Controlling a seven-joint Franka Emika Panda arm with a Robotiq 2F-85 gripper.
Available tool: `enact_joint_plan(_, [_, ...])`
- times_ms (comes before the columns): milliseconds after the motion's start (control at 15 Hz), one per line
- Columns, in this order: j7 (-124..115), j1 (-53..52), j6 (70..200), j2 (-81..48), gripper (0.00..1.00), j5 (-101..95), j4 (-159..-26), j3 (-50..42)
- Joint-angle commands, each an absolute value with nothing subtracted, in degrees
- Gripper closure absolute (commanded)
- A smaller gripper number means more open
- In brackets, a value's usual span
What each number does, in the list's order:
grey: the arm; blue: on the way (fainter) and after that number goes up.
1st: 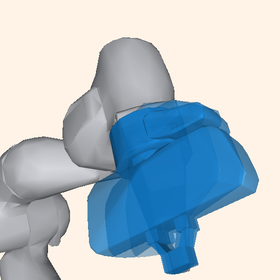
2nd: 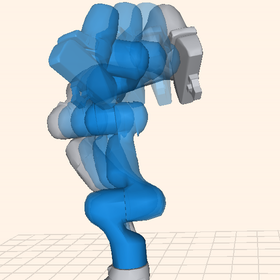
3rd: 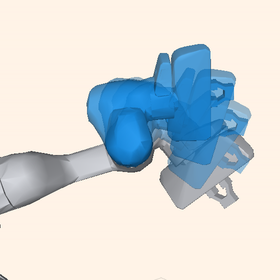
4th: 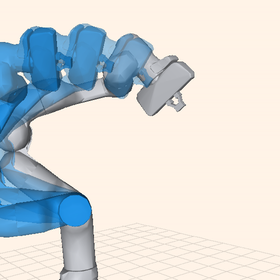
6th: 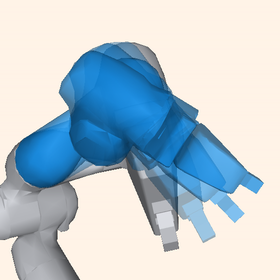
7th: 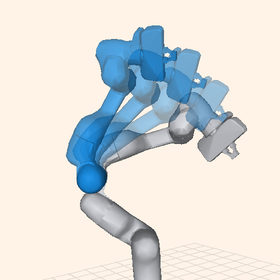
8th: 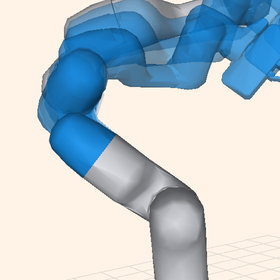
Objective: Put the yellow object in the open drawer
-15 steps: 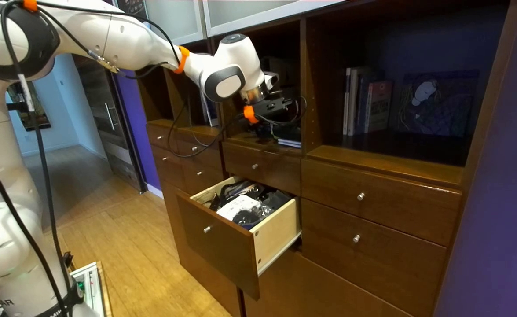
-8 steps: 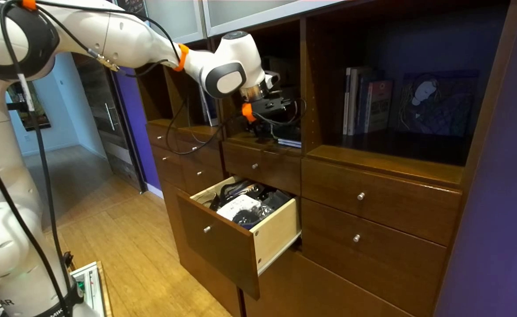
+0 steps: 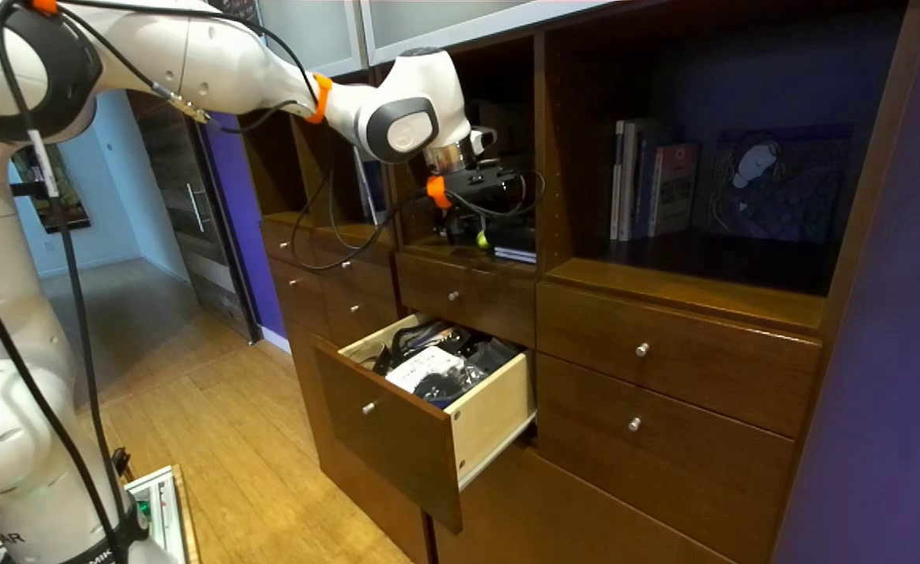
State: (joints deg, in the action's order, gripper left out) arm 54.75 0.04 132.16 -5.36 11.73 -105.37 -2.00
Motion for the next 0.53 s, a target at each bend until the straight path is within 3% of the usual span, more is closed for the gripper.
enact_joint_plan(0, [53.3,0.9,131.9,-5.5,0.26,9.7,-104.5,-1.1])
enact_joint_plan(467, [48.0,0.8,136.6,-5.6,0.77,8.0,-105.4,-1.0])
